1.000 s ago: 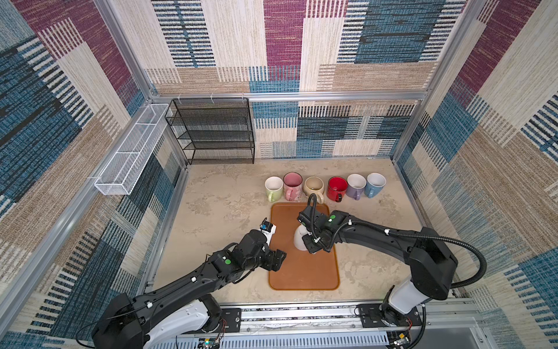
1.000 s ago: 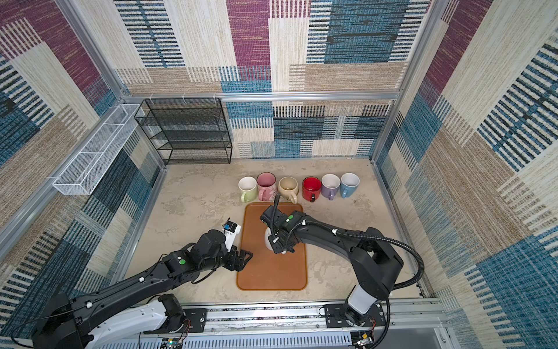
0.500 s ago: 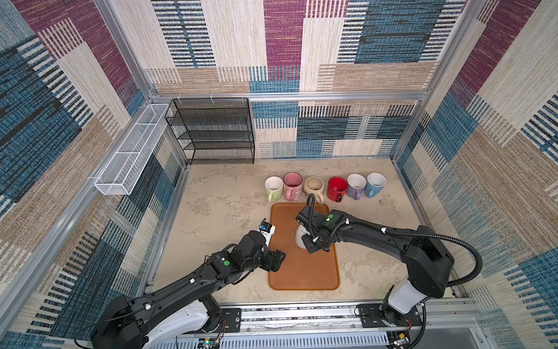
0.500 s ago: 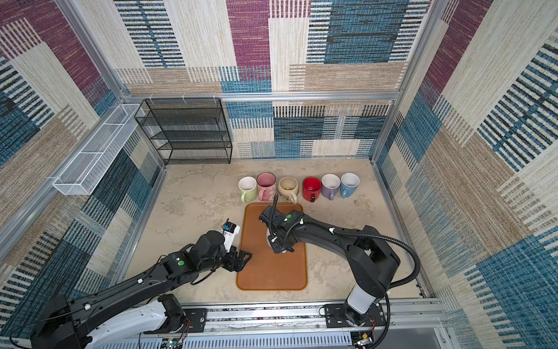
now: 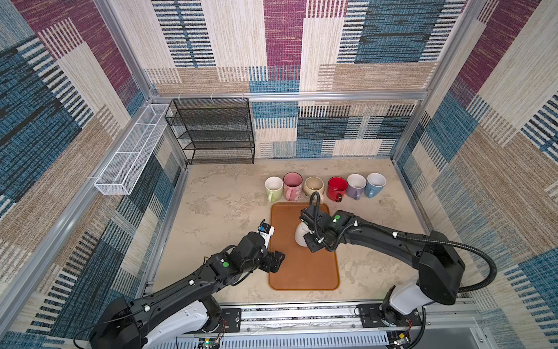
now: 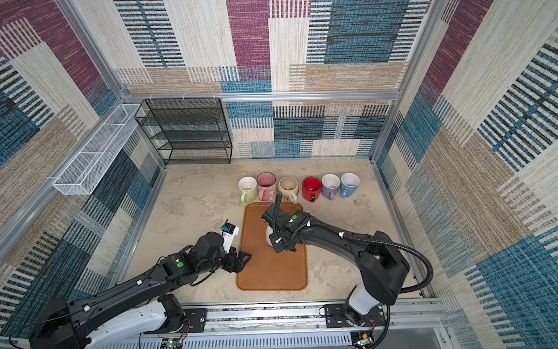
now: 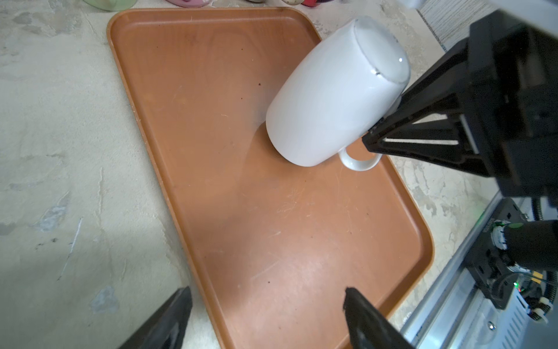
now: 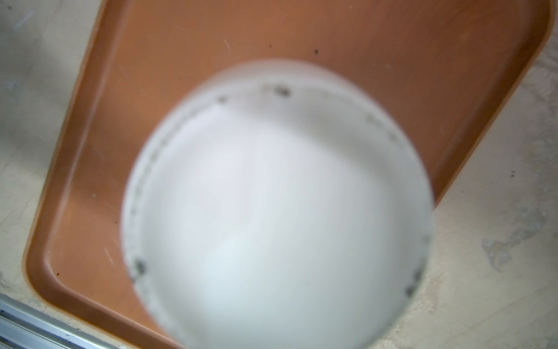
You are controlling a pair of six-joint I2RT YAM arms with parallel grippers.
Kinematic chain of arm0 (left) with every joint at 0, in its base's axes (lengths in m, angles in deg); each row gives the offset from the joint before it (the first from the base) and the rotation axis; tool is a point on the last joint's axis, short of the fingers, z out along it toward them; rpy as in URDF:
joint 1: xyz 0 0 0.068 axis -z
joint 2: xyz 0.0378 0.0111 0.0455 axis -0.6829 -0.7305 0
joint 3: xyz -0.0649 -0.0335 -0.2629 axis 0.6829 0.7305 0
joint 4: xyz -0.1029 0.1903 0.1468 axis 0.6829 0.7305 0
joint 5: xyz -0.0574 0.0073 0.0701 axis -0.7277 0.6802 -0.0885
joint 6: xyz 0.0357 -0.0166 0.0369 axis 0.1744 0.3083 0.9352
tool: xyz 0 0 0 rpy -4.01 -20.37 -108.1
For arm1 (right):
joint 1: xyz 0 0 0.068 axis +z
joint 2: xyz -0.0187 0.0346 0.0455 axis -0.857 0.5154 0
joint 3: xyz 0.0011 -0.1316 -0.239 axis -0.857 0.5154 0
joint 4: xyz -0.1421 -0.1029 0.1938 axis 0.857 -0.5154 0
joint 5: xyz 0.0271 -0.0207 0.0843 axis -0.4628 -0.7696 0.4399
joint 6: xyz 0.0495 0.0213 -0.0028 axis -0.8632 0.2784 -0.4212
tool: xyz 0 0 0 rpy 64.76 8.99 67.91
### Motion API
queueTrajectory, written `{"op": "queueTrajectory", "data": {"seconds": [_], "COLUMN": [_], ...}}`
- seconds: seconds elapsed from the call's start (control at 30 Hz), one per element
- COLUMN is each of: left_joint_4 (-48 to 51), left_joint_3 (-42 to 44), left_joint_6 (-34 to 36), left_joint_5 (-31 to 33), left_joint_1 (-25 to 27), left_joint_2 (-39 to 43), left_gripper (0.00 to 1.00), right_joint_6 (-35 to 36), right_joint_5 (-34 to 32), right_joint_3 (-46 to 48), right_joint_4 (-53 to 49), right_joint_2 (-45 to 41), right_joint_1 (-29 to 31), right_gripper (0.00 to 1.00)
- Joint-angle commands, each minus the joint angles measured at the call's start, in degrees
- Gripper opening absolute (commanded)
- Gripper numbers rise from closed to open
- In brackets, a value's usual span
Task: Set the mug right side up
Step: 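Lift the white mug with the right gripper toward the mug row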
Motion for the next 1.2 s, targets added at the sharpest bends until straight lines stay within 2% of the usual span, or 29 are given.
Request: {"op": "queueTrajectory", "data": {"seconds": [0.0, 0.23, 0.43, 0.67, 0.8, 1.0, 1.17], "left_joint_4": [-4.1, -10.9, -19.5, -33.3, -41.1, -52.7, -58.4], "left_joint_3": [0.7, 3.0, 6.6, 10.7, 12.5, 14.6, 14.2], "left_joint_6": [-1.5, -3.5, -6.5, -10.8, -13.7, -17.1, -18.0], "left_joint_5": [-2.0, -6.3, -12.6, -21.7, -25.0, -27.5, -30.5], "left_joint_1": [-0.2, -1.2, -3.9, -6.9, -8.1, -9.5, -9.7], "left_joint_2": [0.0, 1.4, 3.8, 4.5, 3.2, 0.7, -1.7], "left_gripper": [0.85, 0.87, 0.89, 0.91, 1.00, 0.99, 0.92], "right_joint_6": [0.8, 1.9, 2.7, 2.3, 1.0, -0.1, -0.9], "right_joint_5": [0.7, 1.7, 6.1, 15.8, 22.9, 28.7, 31.5], "right_joint_3": [0.4, 3.1, 6.8, 12.0, 15.6, 18.5, 20.2], "right_joint_4": [5.8, 11.7, 19.2, 28.4, 33.8, 38.7, 41.8], "right_joint_2": [-2.5, -8.6, -15.4, -24.0, -28.0, -31.0, -32.4], "right_joint_1": [0.1, 0.0, -0.6, -3.9, -7.3, -9.1, -9.8], "right_gripper": [0.00, 0.00, 0.00, 0.00, 0.00, 0.00, 0.00]}}
